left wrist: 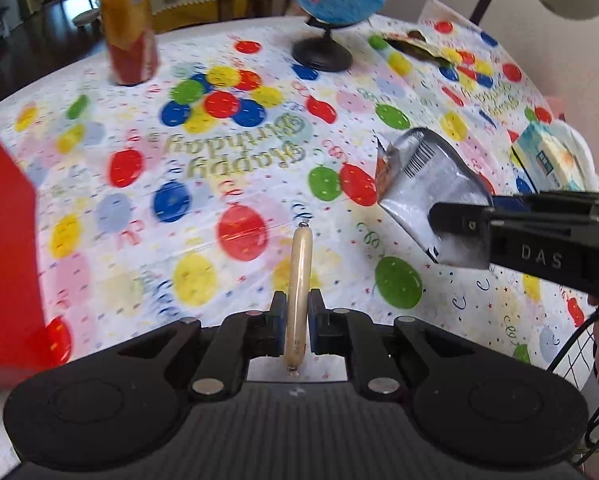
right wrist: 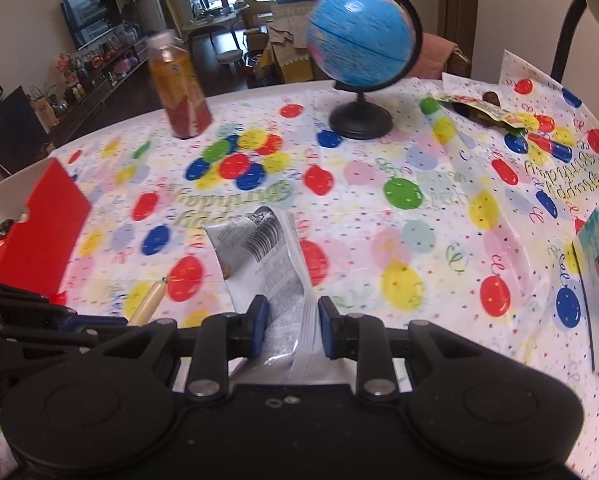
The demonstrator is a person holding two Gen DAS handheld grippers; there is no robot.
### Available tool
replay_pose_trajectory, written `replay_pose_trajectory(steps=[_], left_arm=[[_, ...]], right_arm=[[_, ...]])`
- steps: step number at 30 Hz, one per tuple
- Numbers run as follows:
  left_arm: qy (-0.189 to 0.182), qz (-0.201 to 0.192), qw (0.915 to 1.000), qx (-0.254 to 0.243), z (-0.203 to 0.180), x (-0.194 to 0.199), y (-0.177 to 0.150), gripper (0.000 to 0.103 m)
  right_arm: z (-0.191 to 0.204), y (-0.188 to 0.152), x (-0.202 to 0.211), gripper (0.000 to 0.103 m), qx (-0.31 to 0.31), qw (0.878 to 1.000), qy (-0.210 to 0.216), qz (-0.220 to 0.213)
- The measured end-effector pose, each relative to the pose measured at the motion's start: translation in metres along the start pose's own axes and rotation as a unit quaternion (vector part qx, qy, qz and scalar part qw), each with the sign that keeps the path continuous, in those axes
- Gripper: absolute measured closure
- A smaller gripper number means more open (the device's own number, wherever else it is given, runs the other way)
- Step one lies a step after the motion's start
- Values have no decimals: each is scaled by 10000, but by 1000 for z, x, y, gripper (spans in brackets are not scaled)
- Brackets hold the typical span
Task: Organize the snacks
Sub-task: 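Carry the silver bag and sausage stick over the box and open both tools to release them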
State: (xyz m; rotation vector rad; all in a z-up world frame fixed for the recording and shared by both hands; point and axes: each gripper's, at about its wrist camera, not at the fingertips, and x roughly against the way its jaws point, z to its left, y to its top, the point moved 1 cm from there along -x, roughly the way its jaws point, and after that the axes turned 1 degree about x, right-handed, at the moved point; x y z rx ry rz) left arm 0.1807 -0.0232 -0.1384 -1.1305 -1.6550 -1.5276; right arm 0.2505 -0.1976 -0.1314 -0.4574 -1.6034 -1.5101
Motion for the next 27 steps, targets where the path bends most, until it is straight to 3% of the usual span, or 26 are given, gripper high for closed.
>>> replay_pose_trajectory(steps=[12, 27], left_arm=[[149, -509, 9981, 324, 58, 75, -34, 93], [490, -1360, 9850, 941, 180, 169, -54, 93]], right_arm=[[87, 0, 43, 77, 366, 9989, 117, -278], [217, 30, 56, 77, 867, 9931, 441, -657]])
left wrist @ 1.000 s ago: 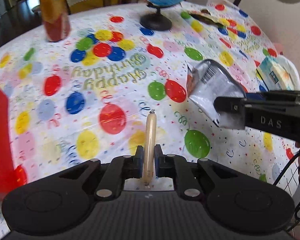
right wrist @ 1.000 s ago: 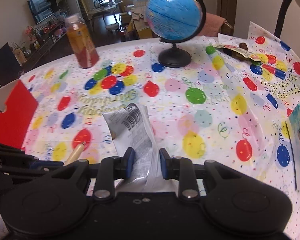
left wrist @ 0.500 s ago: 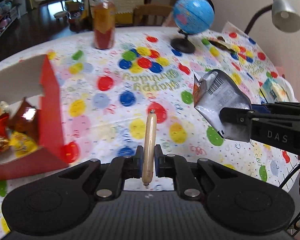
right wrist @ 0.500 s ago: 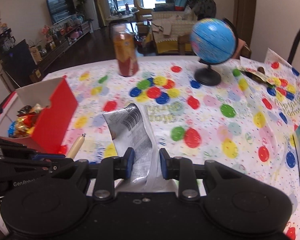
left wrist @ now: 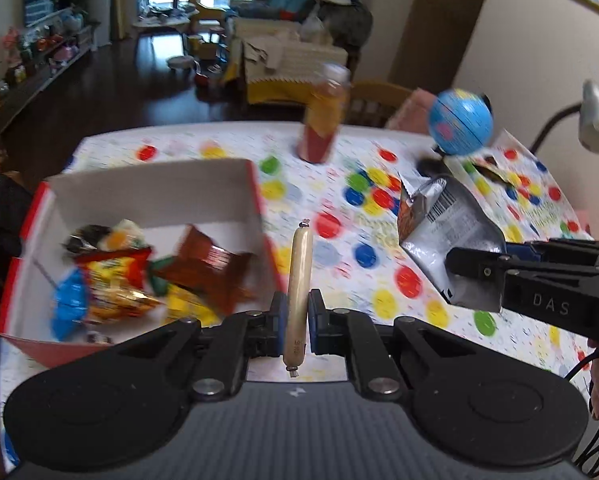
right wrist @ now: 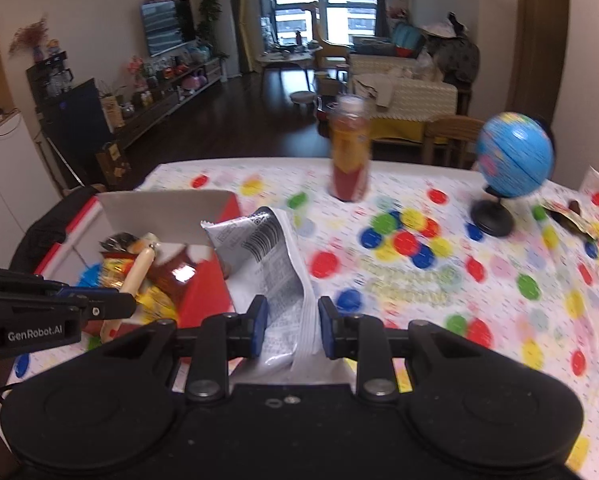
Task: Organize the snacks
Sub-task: 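Carry the silver bag and sausage stick over the box and open both tools to release them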
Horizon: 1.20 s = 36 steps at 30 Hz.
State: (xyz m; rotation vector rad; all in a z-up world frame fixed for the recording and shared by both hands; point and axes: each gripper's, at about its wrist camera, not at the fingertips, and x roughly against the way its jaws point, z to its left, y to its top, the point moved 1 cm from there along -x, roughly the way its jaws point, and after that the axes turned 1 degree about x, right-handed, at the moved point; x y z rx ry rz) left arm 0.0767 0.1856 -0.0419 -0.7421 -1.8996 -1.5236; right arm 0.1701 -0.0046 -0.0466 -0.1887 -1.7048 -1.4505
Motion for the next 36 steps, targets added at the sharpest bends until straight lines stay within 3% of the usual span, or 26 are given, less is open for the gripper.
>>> replay_pose_trajectory(steps=[8, 15, 22, 36], left_arm=[[351, -247, 9989, 193, 71, 19, 9, 93], [616, -201, 9973, 353, 126, 16, 13, 93], [718, 113, 9965, 416, 166, -11, 17, 92], [801, 481, 9954, 211, 191, -78, 42, 92]], right_arm=[[65, 20, -27, 77, 121, 9995, 278, -18], [107, 30, -62, 77, 137, 9989, 437, 113], [123, 35, -104, 77, 60, 9989, 306, 343], [126, 50, -171, 77, 156, 9980, -53, 603]])
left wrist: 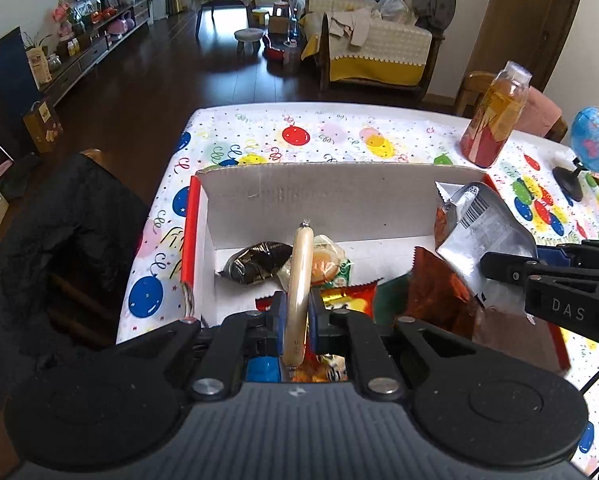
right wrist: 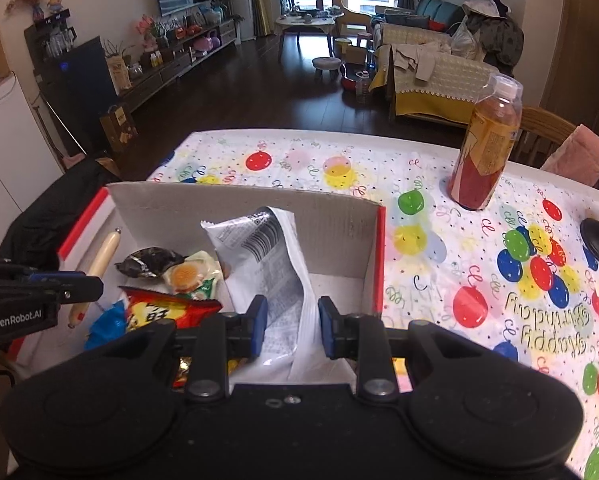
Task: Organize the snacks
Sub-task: 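Carry the silver bag and sausage stick over the box and open both tools to release them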
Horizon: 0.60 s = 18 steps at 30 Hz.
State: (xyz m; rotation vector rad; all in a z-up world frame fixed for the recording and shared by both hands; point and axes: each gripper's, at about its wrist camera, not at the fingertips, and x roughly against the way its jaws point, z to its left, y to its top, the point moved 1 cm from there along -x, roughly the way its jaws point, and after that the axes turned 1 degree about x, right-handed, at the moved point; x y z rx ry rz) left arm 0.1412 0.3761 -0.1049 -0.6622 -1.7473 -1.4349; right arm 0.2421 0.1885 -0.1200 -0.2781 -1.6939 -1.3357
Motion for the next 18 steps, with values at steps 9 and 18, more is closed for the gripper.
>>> replay_pose_trajectory(steps=[9, 18], left_arm=[[-21, 421, 9991, -73, 1, -29, 2, 92], [30, 677, 9975, -188, 1, -40, -3, 92]], right_arm=[[1, -2, -20, 76, -8, 9995, 50, 300], [3, -6, -18, 70, 25, 9993, 89, 358]])
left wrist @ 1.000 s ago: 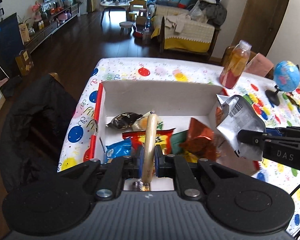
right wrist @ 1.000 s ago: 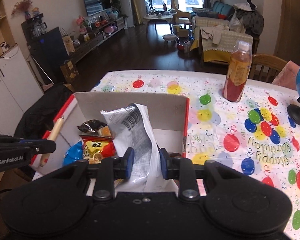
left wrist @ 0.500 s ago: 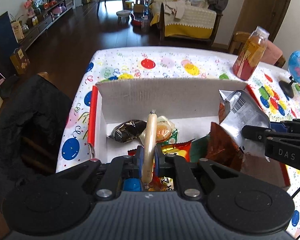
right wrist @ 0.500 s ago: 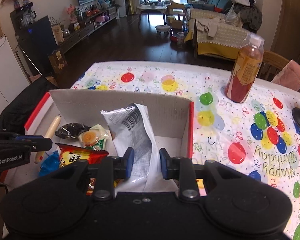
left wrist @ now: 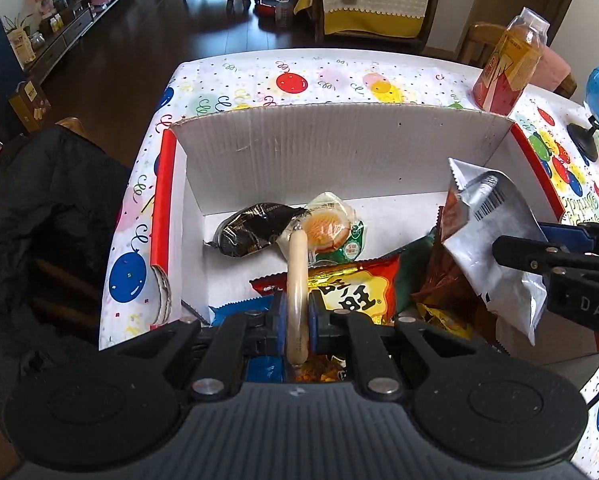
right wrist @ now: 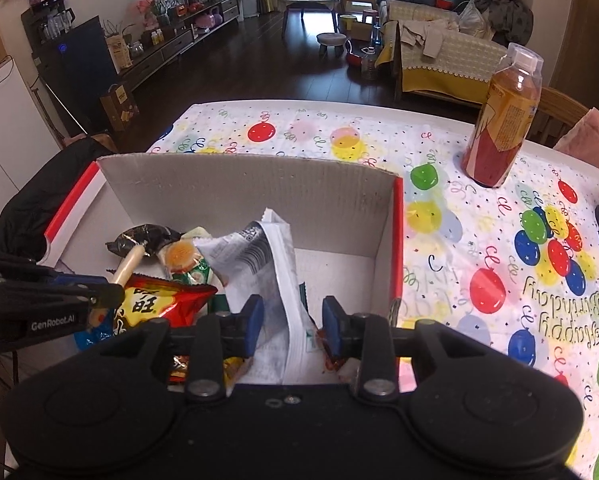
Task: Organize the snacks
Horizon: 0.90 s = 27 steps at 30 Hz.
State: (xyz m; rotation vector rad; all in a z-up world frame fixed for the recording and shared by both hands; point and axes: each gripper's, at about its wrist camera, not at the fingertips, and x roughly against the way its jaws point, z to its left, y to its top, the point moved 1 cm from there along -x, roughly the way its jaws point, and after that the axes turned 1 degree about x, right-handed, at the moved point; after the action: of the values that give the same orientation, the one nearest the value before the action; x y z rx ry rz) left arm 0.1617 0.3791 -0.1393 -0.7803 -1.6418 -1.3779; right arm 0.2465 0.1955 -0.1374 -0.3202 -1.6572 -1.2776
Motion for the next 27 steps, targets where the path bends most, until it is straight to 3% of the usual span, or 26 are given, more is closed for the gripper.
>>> replay_pose_trajectory(steps=[4, 9, 16, 20, 27], left_arm=[[9, 16, 10000, 63, 2, 3, -1, 87], [-92, -130, 9997, 192, 4, 16, -6, 48], [-141, -434, 9987, 240, 1, 46, -16, 46], [-186, -629, 9974, 289, 0, 66, -23, 35], [-295, -937, 9947, 312, -5, 101, -37, 26]], right_arm=[[1, -2, 8, 60, 9, 10000, 13, -60], [2, -6, 22, 38, 32, 9997, 52, -230], [3, -13, 50, 26, 65, 9986, 158, -510], [7, -18, 70, 21, 81, 9973, 260, -685], [10, -27, 107, 10, 65, 9938, 372, -1042]])
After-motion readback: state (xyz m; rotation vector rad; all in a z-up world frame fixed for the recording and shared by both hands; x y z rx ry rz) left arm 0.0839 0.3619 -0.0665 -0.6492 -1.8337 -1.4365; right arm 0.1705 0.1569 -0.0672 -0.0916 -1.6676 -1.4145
